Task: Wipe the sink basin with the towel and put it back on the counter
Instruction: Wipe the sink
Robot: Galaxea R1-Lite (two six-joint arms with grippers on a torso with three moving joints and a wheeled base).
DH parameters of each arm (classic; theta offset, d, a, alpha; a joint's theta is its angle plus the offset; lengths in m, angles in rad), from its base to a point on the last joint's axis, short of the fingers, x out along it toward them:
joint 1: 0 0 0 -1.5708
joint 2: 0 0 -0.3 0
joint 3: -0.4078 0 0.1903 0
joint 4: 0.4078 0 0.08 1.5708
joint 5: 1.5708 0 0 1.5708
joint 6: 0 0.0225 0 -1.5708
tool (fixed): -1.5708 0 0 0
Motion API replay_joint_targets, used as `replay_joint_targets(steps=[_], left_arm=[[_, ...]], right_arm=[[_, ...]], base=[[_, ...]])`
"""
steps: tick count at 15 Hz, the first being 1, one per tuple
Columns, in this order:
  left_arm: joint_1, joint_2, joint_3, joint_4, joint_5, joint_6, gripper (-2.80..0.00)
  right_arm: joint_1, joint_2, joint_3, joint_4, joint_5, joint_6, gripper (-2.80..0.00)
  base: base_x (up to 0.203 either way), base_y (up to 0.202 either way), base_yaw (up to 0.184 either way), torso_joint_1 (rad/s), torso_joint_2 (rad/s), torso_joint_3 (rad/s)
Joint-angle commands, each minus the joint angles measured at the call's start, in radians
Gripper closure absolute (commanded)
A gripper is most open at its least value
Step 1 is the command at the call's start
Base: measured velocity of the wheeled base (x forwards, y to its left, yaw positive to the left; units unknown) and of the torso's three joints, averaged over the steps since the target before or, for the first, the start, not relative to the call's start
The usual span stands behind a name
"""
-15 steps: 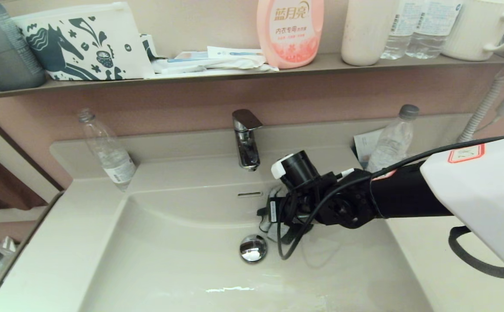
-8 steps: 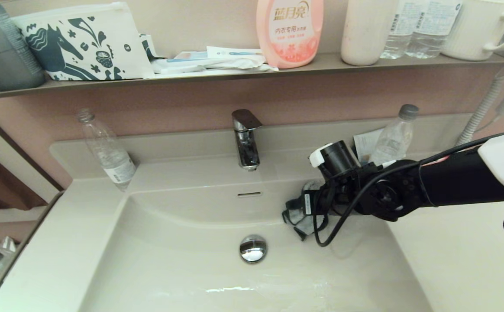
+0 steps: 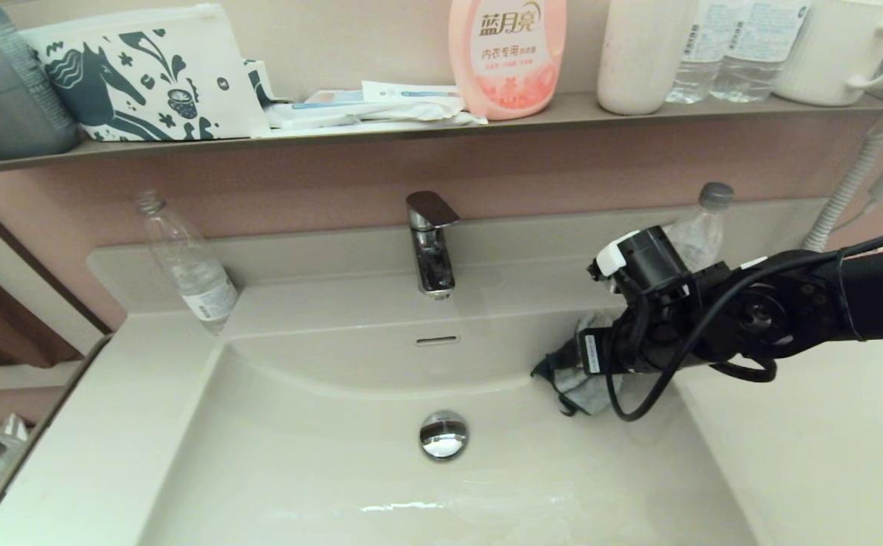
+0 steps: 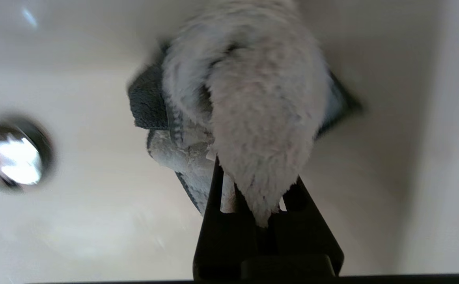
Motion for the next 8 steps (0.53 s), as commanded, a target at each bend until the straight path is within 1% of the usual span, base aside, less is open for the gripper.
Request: replay_joint_targets(steps=[1, 2, 4, 5, 7, 8], left_arm=[[0.000, 0.001, 0.000, 0.000, 0.001, 0.000, 0.00], [0.001, 0.001, 0.000, 0.000, 0.001, 0.000, 0.00], [0.001, 0.001, 0.000, 0.000, 0.001, 0.000, 0.00], [0.000, 0.001, 0.000, 0.000, 0.001, 0.000, 0.00], [0.000, 0.001, 0.000, 0.000, 0.001, 0.000, 0.00], [0.001, 0.001, 0.000, 0.000, 0.001, 0.000, 0.00]], right_arm=[[-0.001, -0.032, 0.000, 0.095, -0.002, 0.002, 0.00], [-0.002, -0.037, -0.005, 0.162, -0.013, 0.001, 0.00], [-0.003, -0.035, -0.017, 0.318, -0.087, 0.002, 0.00], [-0.006, -0.034, -0.025, 0.394, -0.109, 0.005, 0.00], [-0.013, -0.033, -0.060, 0.583, -0.120, 0.012, 0.00], [-0.016, -0.032, -0.098, 0.673, -0.120, 0.032, 0.00]], base=[[0.000, 0.000, 0.000, 0.000, 0.00, 0.000], [0.000, 0.000, 0.000, 0.000, 0.00, 0.000], [0.000, 0.000, 0.000, 0.000, 0.00, 0.000], [0.000, 0.000, 0.000, 0.000, 0.00, 0.000], [0.000, 0.000, 0.000, 0.000, 0.00, 0.000], [0.000, 0.000, 0.000, 0.000, 0.00, 0.000]])
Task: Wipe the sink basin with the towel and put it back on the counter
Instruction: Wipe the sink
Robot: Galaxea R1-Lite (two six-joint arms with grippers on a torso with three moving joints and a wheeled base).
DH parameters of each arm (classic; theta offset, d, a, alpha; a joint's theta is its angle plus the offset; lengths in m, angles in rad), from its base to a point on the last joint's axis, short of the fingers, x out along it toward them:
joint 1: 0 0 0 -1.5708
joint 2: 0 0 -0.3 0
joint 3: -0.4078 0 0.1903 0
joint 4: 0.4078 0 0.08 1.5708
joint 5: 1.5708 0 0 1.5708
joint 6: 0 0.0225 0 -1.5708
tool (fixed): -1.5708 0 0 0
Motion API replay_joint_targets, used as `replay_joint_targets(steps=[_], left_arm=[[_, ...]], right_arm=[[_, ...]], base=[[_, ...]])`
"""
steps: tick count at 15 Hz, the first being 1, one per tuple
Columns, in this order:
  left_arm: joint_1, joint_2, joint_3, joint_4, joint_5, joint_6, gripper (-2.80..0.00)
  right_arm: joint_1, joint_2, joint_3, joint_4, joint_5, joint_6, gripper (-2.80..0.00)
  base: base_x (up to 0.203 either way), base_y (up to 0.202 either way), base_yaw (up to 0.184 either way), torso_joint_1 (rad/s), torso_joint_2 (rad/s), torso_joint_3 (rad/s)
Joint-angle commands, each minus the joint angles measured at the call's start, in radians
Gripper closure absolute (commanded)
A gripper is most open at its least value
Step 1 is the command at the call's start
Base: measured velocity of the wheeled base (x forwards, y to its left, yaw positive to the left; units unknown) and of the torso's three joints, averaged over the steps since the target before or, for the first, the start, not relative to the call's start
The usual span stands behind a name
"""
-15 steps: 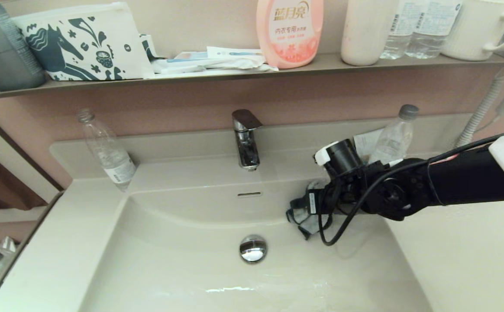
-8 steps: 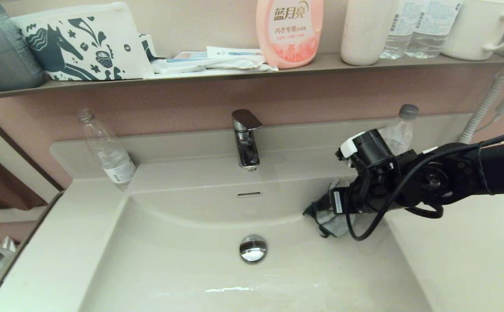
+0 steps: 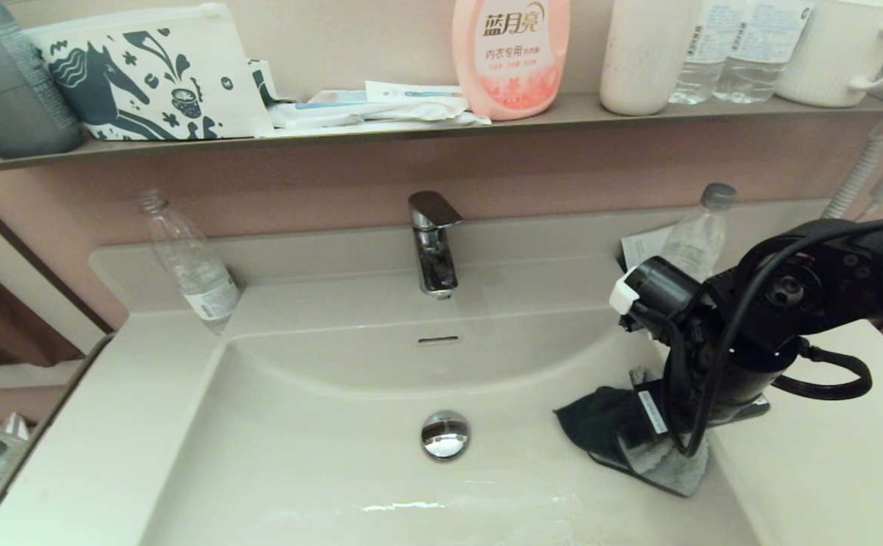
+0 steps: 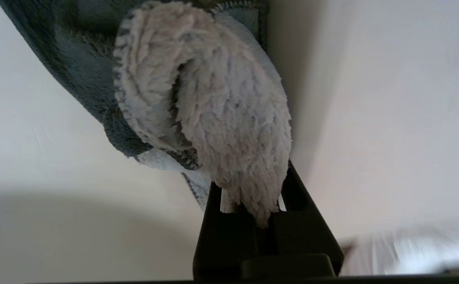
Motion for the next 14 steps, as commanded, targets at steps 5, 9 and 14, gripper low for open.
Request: replay_joint_targets(steps=[5, 9, 14], left_arm=[[0.001, 0.001, 0.000, 0.000, 0.000, 0.000, 0.00], [0.001, 0.001, 0.000, 0.000, 0.000, 0.000, 0.00], [0.000, 0.001, 0.000, 0.000, 0.000, 0.000, 0.00]], right_arm=[[0.020, 0.024, -0.071, 0.341, -0.002, 0.046, 0.00], [0.071, 0.048, -0.071, 0.380, 0.027, 0.074, 0.00], [0.139, 0.054, -0.135, 0.380, 0.036, 0.114, 0.00]], base=[[0.000, 0.000, 0.000, 0.000, 0.00, 0.000], [0.000, 0.000, 0.000, 0.000, 0.00, 0.000], [0.000, 0.000, 0.000, 0.000, 0.00, 0.000]])
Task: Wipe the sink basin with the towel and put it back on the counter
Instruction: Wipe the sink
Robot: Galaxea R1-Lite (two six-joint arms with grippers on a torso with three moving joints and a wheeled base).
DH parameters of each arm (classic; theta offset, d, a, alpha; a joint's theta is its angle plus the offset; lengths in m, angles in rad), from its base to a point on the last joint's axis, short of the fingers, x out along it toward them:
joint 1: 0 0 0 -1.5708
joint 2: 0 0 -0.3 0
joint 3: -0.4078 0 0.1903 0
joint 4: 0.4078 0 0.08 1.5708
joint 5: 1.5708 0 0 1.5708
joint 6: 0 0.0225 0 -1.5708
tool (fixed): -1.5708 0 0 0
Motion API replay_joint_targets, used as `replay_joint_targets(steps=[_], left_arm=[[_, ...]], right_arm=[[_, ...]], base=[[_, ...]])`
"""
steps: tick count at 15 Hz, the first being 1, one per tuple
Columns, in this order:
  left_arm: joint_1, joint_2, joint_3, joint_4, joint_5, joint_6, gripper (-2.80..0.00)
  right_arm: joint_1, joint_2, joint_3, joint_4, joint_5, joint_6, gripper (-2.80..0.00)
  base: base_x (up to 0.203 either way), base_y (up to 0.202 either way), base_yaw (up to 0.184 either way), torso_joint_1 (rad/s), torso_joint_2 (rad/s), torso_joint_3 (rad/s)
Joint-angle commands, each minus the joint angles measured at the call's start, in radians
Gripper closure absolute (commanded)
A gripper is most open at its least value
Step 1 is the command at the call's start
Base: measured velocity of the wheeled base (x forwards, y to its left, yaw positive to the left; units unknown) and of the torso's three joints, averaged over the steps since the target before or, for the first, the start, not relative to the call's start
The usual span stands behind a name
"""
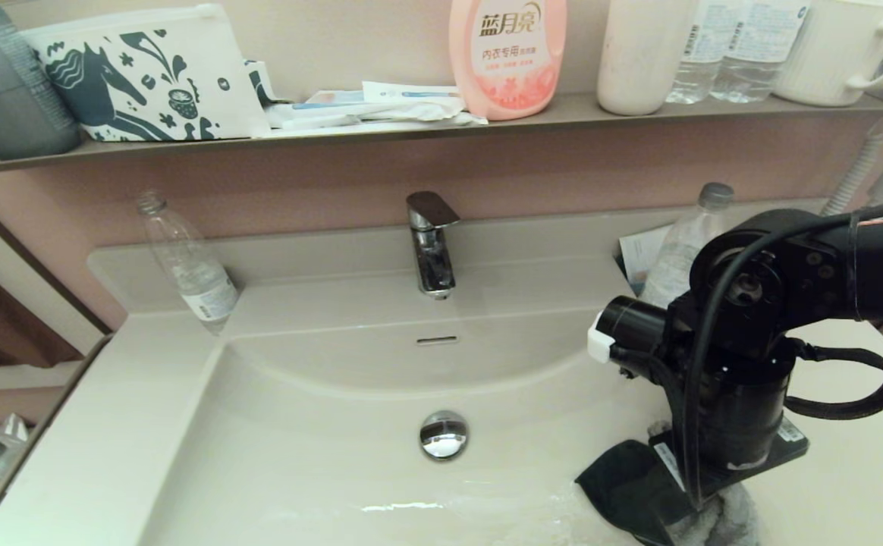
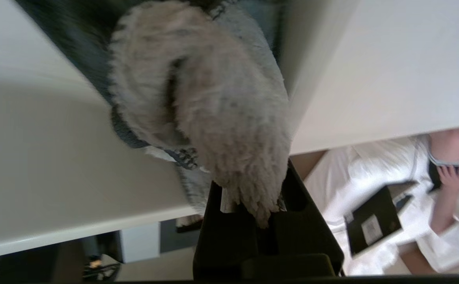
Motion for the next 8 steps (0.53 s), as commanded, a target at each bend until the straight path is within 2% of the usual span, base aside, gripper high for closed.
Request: replay_joint_targets(steps=[1, 8], left_arm=[[0.000, 0.001, 0.000, 0.000, 0.001, 0.000, 0.00], [0.000, 0.001, 0.000, 0.000, 0.001, -0.001, 0.00]], right_arm=[[-0.003, 0.001, -0.037, 0.001, 0.002, 0.007, 0.00], [-0.013, -0.022, -0.068, 0.088, 0.002, 0.009, 0.00]], base=[[0.000, 0.000, 0.000, 0.000, 0.00, 0.000], [0.000, 0.000, 0.000, 0.000, 0.00, 0.000]])
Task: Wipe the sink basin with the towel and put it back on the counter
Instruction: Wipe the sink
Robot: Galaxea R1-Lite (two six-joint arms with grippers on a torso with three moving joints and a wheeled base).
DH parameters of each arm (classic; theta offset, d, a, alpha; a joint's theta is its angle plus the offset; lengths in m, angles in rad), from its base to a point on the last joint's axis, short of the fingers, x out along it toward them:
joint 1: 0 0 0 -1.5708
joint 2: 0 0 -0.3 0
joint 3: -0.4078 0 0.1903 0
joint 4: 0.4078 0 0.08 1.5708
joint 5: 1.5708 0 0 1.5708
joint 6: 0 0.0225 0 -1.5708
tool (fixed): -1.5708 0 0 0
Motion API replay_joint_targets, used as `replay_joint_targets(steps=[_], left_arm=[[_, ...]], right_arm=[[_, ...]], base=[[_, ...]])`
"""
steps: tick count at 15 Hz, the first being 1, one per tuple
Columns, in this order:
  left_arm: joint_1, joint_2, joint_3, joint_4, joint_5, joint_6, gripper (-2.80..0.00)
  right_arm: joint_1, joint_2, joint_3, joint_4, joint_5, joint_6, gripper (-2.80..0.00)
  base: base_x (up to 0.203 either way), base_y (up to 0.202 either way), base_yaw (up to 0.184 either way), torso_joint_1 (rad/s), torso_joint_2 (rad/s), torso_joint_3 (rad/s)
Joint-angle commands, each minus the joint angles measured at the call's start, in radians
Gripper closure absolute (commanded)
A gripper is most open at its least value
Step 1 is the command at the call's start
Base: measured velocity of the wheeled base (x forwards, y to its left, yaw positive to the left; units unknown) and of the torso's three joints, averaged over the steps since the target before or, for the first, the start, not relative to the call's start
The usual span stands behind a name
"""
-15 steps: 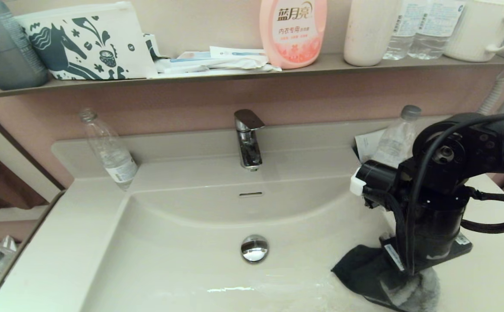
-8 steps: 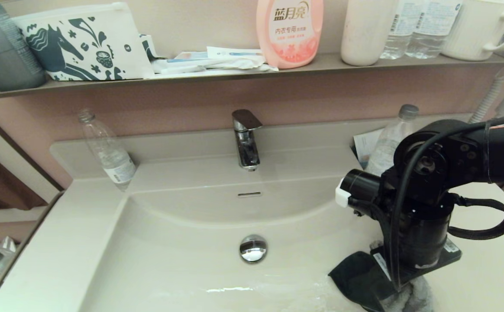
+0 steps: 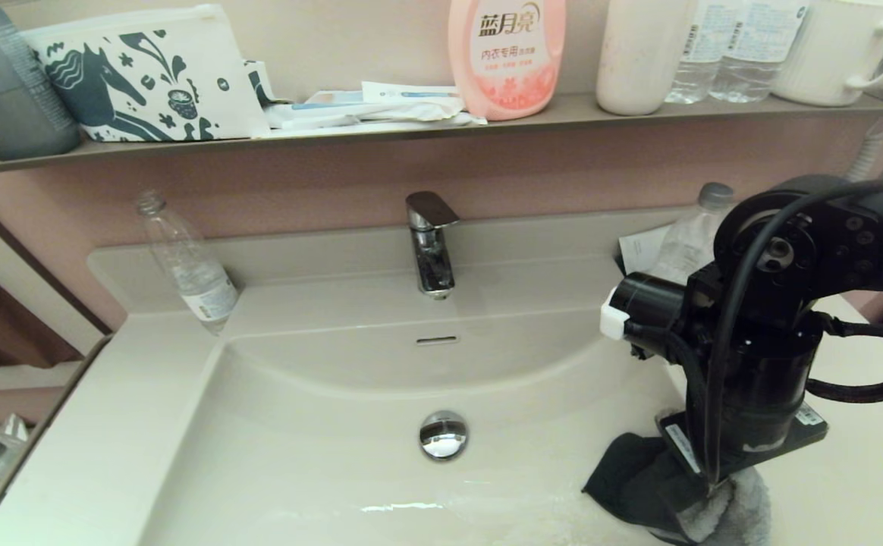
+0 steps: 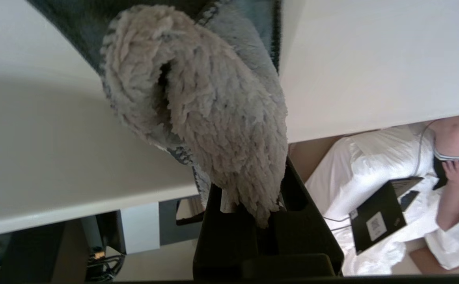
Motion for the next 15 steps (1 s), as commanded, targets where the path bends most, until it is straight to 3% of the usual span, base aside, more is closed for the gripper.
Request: replay_joint_targets(steps=[1, 5, 9, 15], left_arm=[[0.000, 0.000, 0.000, 0.000, 0.001, 0.000, 0.00], [0.001, 0.001, 0.000, 0.000, 0.001, 0.000, 0.00], [0.001, 0.001, 0.000, 0.000, 0.001, 0.000, 0.00], [0.001, 0.001, 0.000, 0.000, 0.001, -0.001, 0.00]], right_arm=[[0.011, -0.002, 0.003, 0.020, -0.002, 0.002, 0.00], [0.075, 0.017, 0.008, 0.046, -0.003, 0.006, 0.00], [0.120, 0.056, 0.009, 0.017, -0.006, 0.065, 0.00], [0.114, 0.058, 0.031, 0.020, -0.057, 0.066, 0.00]], base=[[0.000, 0.000, 0.000, 0.000, 0.00, 0.000], [0.000, 0.000, 0.000, 0.000, 0.00, 0.000], [0.000, 0.000, 0.000, 0.000, 0.00, 0.000], [0.000, 0.000, 0.000, 0.000, 0.00, 0.000]])
